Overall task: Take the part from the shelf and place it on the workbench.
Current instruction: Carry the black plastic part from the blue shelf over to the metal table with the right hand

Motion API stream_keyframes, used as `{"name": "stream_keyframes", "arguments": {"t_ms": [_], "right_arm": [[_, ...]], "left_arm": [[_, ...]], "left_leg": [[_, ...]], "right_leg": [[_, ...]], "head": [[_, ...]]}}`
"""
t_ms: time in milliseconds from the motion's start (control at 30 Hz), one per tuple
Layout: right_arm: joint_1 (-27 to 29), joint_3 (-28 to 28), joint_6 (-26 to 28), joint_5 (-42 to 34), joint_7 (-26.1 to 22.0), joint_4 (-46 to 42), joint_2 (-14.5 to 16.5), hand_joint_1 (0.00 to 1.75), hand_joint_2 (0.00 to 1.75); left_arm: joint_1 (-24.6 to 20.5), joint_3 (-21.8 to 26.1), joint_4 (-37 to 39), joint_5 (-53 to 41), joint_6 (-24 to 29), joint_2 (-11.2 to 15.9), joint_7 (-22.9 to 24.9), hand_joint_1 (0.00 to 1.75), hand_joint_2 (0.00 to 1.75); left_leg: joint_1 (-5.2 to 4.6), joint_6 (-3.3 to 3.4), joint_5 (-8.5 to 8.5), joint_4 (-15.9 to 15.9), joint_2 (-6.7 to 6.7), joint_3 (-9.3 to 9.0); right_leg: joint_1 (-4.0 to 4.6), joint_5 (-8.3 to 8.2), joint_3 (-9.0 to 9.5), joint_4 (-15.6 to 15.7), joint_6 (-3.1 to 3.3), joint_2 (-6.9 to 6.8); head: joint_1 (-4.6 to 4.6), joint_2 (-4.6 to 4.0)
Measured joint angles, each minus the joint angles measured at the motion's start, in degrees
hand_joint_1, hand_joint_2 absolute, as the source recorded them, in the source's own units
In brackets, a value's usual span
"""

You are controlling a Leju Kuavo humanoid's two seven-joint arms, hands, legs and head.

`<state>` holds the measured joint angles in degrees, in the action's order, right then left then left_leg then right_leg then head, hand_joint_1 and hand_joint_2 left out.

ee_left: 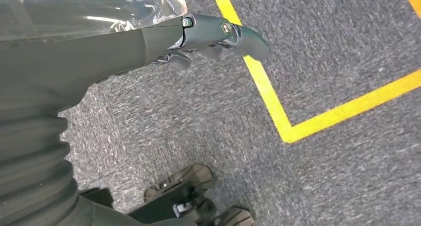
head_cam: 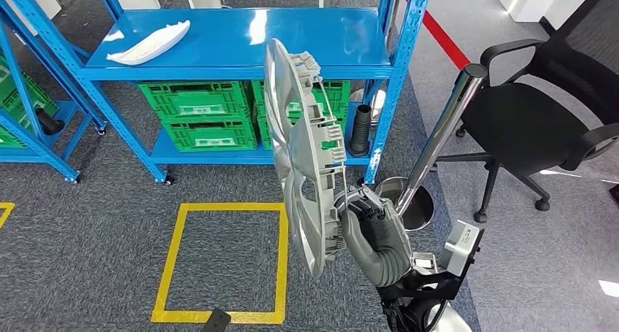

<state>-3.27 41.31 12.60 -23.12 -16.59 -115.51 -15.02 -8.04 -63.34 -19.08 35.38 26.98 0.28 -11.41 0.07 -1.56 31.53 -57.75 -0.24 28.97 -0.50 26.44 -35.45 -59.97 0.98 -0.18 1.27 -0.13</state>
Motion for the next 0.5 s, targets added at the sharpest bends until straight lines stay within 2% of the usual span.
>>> {"name": "stream_keyframes", "arguments": {"t_ms": [67, 100, 133, 167, 233, 267, 300, 333, 367, 433, 467, 500], "right_arm": [[0.0, 0.0, 0.0, 0.0, 0.0, 0.0, 0.0, 1.75, 1.75], [0.0, 0.0, 0.0, 0.0, 0.0, 0.0, 0.0, 1.75, 1.75], [0.0, 0.0, 0.0, 0.0, 0.0, 0.0, 0.0, 1.75, 1.75], [0.0, 0.0, 0.0, 0.0, 0.0, 0.0, 0.0, 1.75, 1.75], [0.1, 0.0, 0.0, 0.0, 0.0, 0.0, 0.0, 1.75, 1.75], [0.1, 0.0, 0.0, 0.0, 0.0, 0.0, -0.1, 1.75, 1.75], [0.2, 0.0, 0.0, 0.0, 0.0, 0.0, -0.1, 1.75, 1.75], [0.2, 0.0, 0.0, 0.0, 0.0, 0.0, -0.1, 1.75, 1.75], [0.2, 0.0, 0.0, 0.0, 0.0, 0.0, -0.1, 1.75, 1.75], [0.1, 0.0, 0.0, 0.0, 0.0, 0.0, -0.1, 1.75, 1.75], [0.1, 0.0, 0.0, -0.1, 0.0, 0.0, -0.1, 1.75, 1.75], [0.1, 0.0, 0.0, -0.1, 0.0, 0.0, -0.1, 1.75, 1.75]], "left_arm": [[0.1, 0.0, 0.0, 0.1, 0.0, 0.0, 0.0, 0.00, 1.75], [0.1, 0.0, 0.0, 0.1, 0.0, 0.0, 0.0, 0.00, 1.75], [0.1, 0.0, 0.0, 0.1, 0.0, 0.0, 0.0, 0.00, 1.75], [0.0, 0.0, 0.0, 0.1, 0.0, 0.0, 0.0, 0.00, 1.75], [0.0, 0.0, 0.0, 0.1, 0.0, -0.1, 0.0, 0.00, 1.75], [0.0, 0.0, 0.0, 0.1, 0.0, -0.1, 0.0, 0.00, 1.75], [0.0, 0.0, 0.0, 0.1, 0.1, -0.1, 0.0, 0.00, 1.75], [0.0, 0.0, 0.0, 0.1, 0.1, -0.1, 0.0, 0.00, 1.75], [0.0, 0.0, 0.0, 0.1, 0.1, -0.1, 0.0, 0.00, 1.75], [0.0, 0.0, 0.0, 0.1, 0.2, -0.1, 0.0, 0.00, 1.75], [0.0, 0.0, 0.0, 0.2, 0.2, -0.1, 0.0, 0.00, 1.75], [0.0, 0.0, 0.0, 0.2, 0.2, -0.2, 0.0, 0.00, 1.75]], "left_leg": [[-0.14, 0.77, -0.63, 0.2, 0.07, 0.34], [-0.08, 1.16, -1.07, 0.4, 0.17, 0.53], [0.01, 1.57, -1.54, 0.6, 0.28, 0.82], [0.13, 1.91, -2.00, 0.8, 0.38, 1.23], [0.05, 2.29, -2.61, 0.5, 0.48, 2.38], [-0.01, 2.35, -2.89, 0.2, 0.51, 3.04], [-0.07, 2.36, -3.15, -0.1, 0.53, 3.70], [-0.11, 2.32, -3.36, -0.4, 0.54, 4.34], [-0.12, 2.26, -3.51, -0.8, 0.52, 4.92], [-0.17, 1.96, -3.75, -1.6, 0.49, 5.98], [-0.20, 1.67, -3.98, -1.9, 0.47, 6.37], [-0.19, 1.32, -4.26, -2.0, 0.47, 6.65]], "right_leg": [[-0.08, -0.53, -0.24, 0.1, -0.77, 0.00], [-0.14, -0.23, -0.41, 0.0, -1.10, 0.06], [-0.16, 0.87, -0.82, -1.0, -1.35, 0.14], [-0.18, 2.80, -1.55, -3.0, -1.54, 0.21], [-0.20, 7.67, -3.70, -9.9, -1.76, 0.25], [-0.20, 9.22, -4.47, -13.1, -1.83, 0.25], [-0.20, 9.66, -4.52, -14.8, -1.86, 0.25], [-0.19, 8.99, -3.52, -14.3, -1.82, 0.25], [-0.18, 7.56, -1.46, -11.7, -1.71, 0.24], [-0.08, 5.57, 3.43, -3.8, -1.31, 0.24], [0.03, 5.16, 4.96, -1.1, -1.07, 0.28], [0.18, 5.20, 5.57, 0.3, -0.84, 0.33]], "head": [[-0.01, 0.00], [0.02, 0.00], [0.11, 0.00], [0.25, 0.00], [0.51, 0.00], [0.55, 0.00], [0.56, 0.00], [0.57, 0.00], [0.57, 0.00], [0.57, 0.00], [0.56, 0.00], [0.54, 0.00]]}}
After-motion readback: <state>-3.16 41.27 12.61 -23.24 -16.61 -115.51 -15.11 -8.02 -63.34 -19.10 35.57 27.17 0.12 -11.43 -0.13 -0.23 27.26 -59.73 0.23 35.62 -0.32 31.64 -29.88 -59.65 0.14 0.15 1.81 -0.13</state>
